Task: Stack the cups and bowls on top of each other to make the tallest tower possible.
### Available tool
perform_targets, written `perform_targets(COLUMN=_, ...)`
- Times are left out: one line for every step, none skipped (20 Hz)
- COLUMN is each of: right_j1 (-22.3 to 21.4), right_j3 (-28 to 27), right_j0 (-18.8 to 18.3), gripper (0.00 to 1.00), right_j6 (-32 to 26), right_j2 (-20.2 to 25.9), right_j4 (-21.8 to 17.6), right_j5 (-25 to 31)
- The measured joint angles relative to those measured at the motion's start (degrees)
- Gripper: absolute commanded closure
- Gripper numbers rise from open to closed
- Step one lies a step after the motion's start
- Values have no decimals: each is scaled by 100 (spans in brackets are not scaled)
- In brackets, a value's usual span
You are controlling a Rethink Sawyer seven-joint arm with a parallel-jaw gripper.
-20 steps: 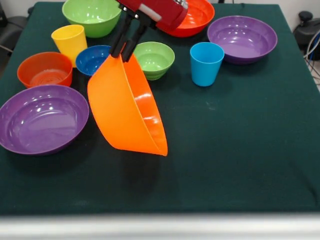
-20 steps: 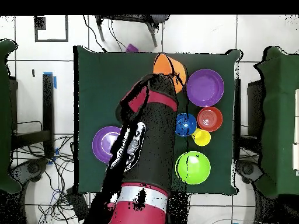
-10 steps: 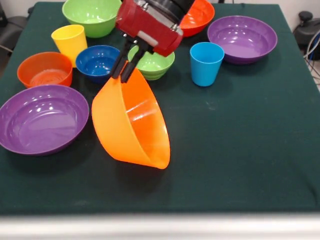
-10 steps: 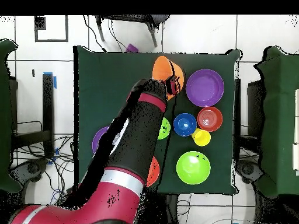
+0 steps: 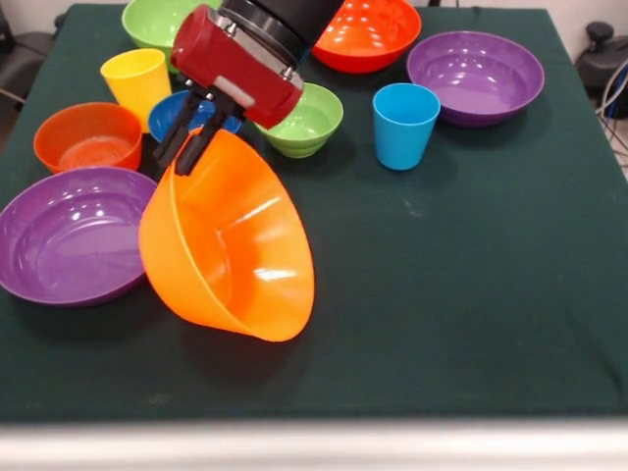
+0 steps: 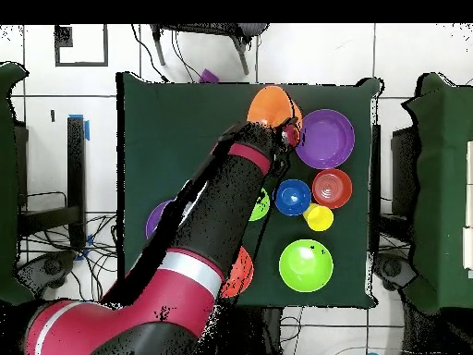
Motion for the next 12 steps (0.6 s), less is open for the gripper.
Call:
perform_targets(right_j1=38, right_j3=-21, right_j0=5, gripper=100, right_j6=0, right_j2=-54, right_j4=1, right_j5=-8)
perform_targets(right_j1=77, right_j3=-41, right_j0=10, gripper=100, right_j6=0, right_j2=-109, right_j4=1, right_j5=-16)
perform_targets(right_j1=117, right_j3=-54, right_j0=25, gripper=100, right_j6=0, right_j2=-173, right_j4=1, right_j5=-16)
perform_targets(right_j1=159, right_j3=-61, right_j0=47, gripper=100, right_j6=0, right_j2=-242, right_j4=1, right_j5=-16)
perform_targets(right_j1=184, right_j3=-61, right_j0=64, gripper=100, right_j6=1, right_j2=-282, right_j4=1, right_j5=-15)
perform_targets(right_j1=208, right_j3=-62, right_j0=82, gripper=100, right_j6=1, right_j2=-323, right_j4=1, right_j5=-14)
perform_targets(right_j1=260, right_j3=-63, right_j0=134, gripper=100, right_j6=1, right_j2=-410, right_j4=2, right_j5=-16)
perform_targets(right_j1=278, right_j3=-63, right_j0=166, gripper=100, right_j6=1, right_j2=-445, right_j4=2, right_j5=-16)
perform_targets(right_j1=287, right_j3=-63, right_j0=194, gripper=100, right_j6=1, right_j2=-471, right_j4=5, right_j5=-17)
perform_targets(right_j1=287, right_j3=-64, right_j0=215, gripper=100, right_j6=1, right_j2=-489, right_j4=8, right_j5=-17)
perform_targets(right_j1=285, right_j3=-64, right_j0=229, gripper=100, right_j6=1, right_j2=-500, right_j4=20, right_j5=-17)
perform_targets(right_j1=280, right_j3=-64, right_j0=240, gripper=100, right_j6=1, right_j2=-509, right_j4=37, right_j5=-17)
